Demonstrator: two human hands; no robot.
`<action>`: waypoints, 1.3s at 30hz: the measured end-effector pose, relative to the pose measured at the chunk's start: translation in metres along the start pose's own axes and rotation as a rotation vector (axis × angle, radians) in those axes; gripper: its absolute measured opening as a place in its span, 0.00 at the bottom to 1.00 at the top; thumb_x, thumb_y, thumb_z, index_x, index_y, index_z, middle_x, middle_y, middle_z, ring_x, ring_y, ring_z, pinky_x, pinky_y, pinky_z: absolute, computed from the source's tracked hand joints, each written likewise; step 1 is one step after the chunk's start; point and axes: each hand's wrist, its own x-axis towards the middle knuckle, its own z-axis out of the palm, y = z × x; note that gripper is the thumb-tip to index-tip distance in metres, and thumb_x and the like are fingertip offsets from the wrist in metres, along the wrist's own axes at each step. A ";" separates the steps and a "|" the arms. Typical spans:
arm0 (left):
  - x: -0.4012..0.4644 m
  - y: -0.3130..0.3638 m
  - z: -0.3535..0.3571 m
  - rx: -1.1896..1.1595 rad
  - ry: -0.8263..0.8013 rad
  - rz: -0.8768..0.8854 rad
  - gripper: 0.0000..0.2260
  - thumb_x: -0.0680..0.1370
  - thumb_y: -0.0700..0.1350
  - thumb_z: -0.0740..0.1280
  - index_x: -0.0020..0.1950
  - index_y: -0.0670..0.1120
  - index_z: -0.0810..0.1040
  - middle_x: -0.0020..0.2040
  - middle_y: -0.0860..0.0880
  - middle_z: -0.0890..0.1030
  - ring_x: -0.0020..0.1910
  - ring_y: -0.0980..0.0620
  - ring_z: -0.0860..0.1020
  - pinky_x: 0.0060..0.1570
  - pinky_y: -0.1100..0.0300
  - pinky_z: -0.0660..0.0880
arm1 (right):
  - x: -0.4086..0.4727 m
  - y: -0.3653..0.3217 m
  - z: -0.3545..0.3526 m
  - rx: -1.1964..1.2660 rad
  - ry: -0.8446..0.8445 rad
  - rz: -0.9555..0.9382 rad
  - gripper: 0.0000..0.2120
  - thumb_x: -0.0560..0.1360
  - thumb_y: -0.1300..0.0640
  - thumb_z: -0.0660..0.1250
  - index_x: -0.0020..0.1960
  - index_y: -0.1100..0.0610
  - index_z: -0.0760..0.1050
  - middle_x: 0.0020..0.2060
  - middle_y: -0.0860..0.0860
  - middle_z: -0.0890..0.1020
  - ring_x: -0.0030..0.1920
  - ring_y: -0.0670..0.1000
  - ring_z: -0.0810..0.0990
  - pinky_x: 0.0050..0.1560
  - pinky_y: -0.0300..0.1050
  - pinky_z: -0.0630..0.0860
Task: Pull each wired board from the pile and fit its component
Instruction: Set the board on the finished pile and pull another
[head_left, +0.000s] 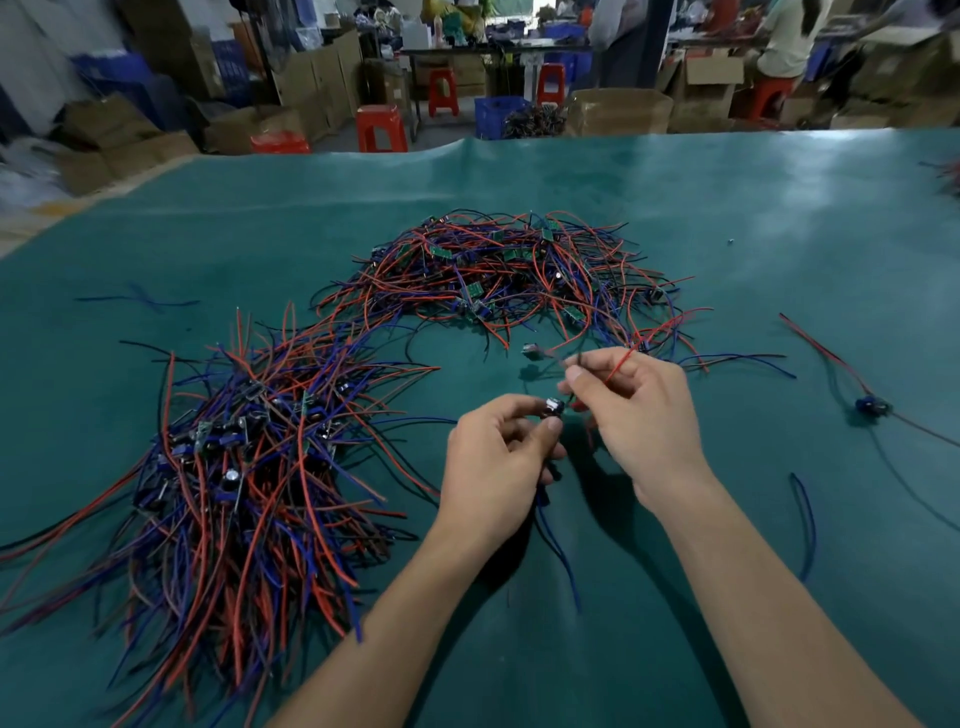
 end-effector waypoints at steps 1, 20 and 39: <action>0.000 0.000 0.000 -0.006 0.008 0.005 0.07 0.79 0.37 0.70 0.48 0.50 0.80 0.33 0.49 0.83 0.24 0.57 0.76 0.28 0.65 0.73 | 0.003 0.003 -0.002 -0.052 0.060 0.004 0.05 0.74 0.57 0.76 0.40 0.53 0.82 0.35 0.50 0.86 0.41 0.54 0.86 0.47 0.52 0.81; -0.003 0.004 0.001 -0.106 -0.065 -0.026 0.04 0.78 0.36 0.72 0.47 0.44 0.79 0.30 0.46 0.81 0.23 0.55 0.75 0.25 0.64 0.73 | 0.002 -0.003 -0.016 0.021 -0.134 -0.004 0.08 0.73 0.58 0.77 0.36 0.55 0.85 0.29 0.51 0.82 0.28 0.45 0.75 0.28 0.38 0.71; -0.007 0.006 0.002 -0.081 0.004 0.045 0.06 0.82 0.39 0.66 0.45 0.41 0.78 0.31 0.47 0.82 0.25 0.51 0.77 0.27 0.61 0.74 | -0.014 -0.023 -0.006 0.222 -0.164 -0.032 0.06 0.72 0.66 0.76 0.42 0.55 0.84 0.36 0.50 0.87 0.37 0.45 0.83 0.39 0.37 0.79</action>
